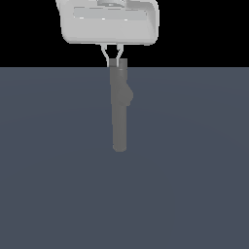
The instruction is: Turn on the faucet by rotating a designated handle.
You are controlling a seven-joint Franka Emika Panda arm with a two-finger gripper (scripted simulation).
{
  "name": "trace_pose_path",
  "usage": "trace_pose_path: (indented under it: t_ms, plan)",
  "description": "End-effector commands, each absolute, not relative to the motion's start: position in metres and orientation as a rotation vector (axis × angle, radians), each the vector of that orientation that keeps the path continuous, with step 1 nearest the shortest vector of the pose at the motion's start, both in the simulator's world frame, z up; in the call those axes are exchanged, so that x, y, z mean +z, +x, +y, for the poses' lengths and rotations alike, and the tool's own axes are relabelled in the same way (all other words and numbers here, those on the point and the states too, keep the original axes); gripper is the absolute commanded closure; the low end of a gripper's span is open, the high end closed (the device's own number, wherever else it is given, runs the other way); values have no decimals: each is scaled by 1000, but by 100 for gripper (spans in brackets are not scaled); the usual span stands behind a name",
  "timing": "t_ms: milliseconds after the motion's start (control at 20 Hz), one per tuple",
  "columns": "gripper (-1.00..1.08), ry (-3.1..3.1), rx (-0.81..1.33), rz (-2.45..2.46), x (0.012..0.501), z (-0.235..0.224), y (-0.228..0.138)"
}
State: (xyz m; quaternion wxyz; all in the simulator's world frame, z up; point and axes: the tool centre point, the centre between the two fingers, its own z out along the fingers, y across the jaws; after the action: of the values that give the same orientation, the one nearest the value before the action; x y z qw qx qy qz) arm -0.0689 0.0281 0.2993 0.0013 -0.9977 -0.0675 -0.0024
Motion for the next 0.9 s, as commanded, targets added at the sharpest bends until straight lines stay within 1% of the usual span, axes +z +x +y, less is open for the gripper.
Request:
trace_pose_path:
  t_ms: [0,400,450,500,850]
  plan:
    - [108,-3135,-9,-185,300,10,-63]
    - [108,-3138,0,-141,301,-37,-47]
    - [108,-3138,0,-141,301,-37,-47]
    - [108,-3127,28,-213,299,-5,-57]
    - [108,-3132,17,-183,300,-21,-33]
